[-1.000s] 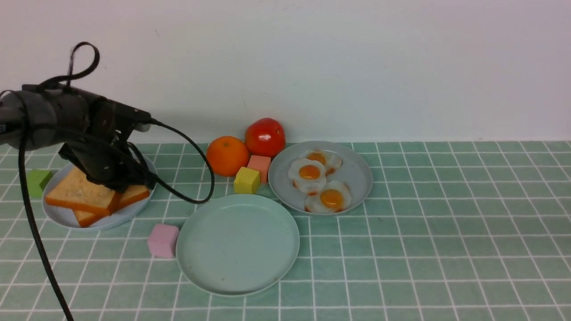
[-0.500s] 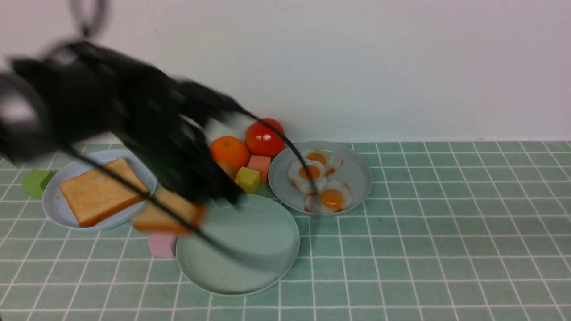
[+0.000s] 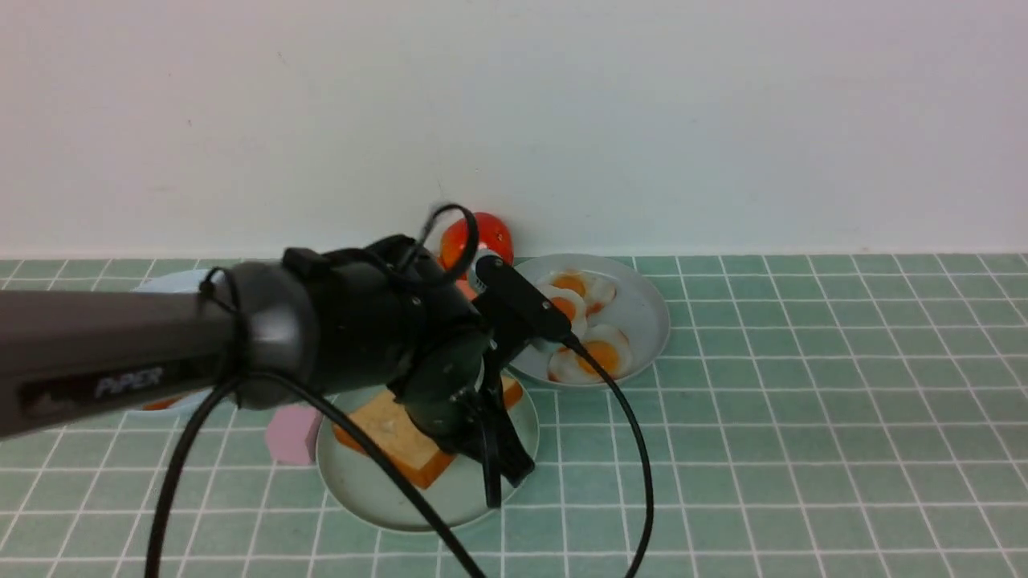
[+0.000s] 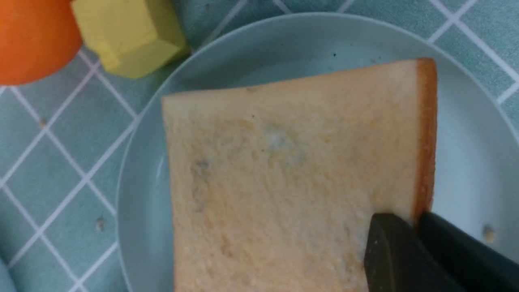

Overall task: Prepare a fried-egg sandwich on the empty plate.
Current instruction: Use the left arm to put a slice of bread into the empty plate in the middle, then use the right arm to grab a fried egg

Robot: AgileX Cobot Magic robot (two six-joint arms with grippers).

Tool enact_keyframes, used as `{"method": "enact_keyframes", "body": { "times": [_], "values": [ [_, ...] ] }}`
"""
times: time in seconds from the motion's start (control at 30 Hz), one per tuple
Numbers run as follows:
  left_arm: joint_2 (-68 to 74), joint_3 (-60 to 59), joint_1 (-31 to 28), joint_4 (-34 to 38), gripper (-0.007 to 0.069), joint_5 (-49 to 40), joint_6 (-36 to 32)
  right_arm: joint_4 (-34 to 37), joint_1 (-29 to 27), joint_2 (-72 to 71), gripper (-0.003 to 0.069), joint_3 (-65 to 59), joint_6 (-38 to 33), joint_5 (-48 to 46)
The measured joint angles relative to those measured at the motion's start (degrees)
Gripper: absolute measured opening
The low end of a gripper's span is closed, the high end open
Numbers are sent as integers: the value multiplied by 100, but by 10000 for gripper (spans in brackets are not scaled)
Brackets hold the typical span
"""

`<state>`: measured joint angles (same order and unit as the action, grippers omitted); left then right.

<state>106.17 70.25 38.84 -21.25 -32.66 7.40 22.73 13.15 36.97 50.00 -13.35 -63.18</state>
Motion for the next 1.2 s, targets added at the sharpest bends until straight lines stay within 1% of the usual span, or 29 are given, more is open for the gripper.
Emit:
{"method": "enact_keyframes", "body": {
  "times": [0.07,0.13,0.17,0.2,0.23,0.27,0.3,0.33,0.37,0.4,0.43,0.5,0.53,0.57,0.63,0.67,0.7,0.73,0.77,0.8,0.83,0.9,0.93,0.97,1.07,1.2],
  "values": [
    [5,0,0,5,99,8,0,0,0,0,56,0,50,-9],
    [5,0,0,5,165,-9,5,0,0,2,81,0,159,-1],
    [5,0,0,5,172,-9,5,0,0,2,84,0,170,-1],
    [5,0,0,5,242,-37,5,0,0,28,127,0,289,38],
    [5,0,0,5,248,-37,5,0,0,37,132,0,302,47],
    [-23,0,0,10,305,-66,7,0,0,96,178,0,385,111],
    [-79,0,0,51,341,-126,11,0,0,156,221,0,459,184],
    [-79,0,0,51,341,-126,11,0,0,183,236,0,479,212],
    [-225,0,0,151,377,-269,17,31,0,325,288,0,533,315],
    [-366,0,0,239,391,-359,17,60,0,439,321,0,560,402],
    [-435,0,0,282,395,-389,17,76,0,465,333,0,560,442],
    [-918,0,0,605,401,-518,23,199,0,808,385,0,565,697],
    [-1190,0,0,743,391,-552,35,260,0,1004,398,0,558,846],
    [-1556,-5,0,983,360,-601,85,374,0,1220,406,0,515,1012],
    [-2225,-33,0,1238,272,-633,146,613,0,1699,412,11,341,1383],
    [-2296,-44,0,1252,260,-633,146,636,0,1805,412,11,298,1463],
    [-2663,-112,0,1316,202,-633,157,775,0,2024,413,23,216,1615],
    [-3198,-270,0,1366,114,-626,163,961,0,2420,412,87,65,1835],
    [-3590,-432,0,1394,52,-609,168,1108,0,2715,412,164,-46,1952],
    [-3748,-506,0,1404,31,-608,168,1168,0,2834,412,203,-88,1992],
    [-4226,-808,0,1441,-12,-550,172,1379,0,3259,409,344,-263,2068],
    [-5275,-1432,0,1586,-13,-332,172,1763,0,3990,399,705,-614,2155],
    [-5275,-1488,0,1604,-13,-307,172,1763,0,4050,398,740,-645,2160],
    [-5827,-1888,0,1707,-13,-122,187,2035,0,4526,393,1025,-892,2184],
    [-6960,-2703,0,1844,-13,329,430,2445,0,5388,387,1574,-1208,2202],
    [-7742,-3423,0,1766,-13,715,708,2656,0,6348,386,2298,-1294,2213]
  ]
}}
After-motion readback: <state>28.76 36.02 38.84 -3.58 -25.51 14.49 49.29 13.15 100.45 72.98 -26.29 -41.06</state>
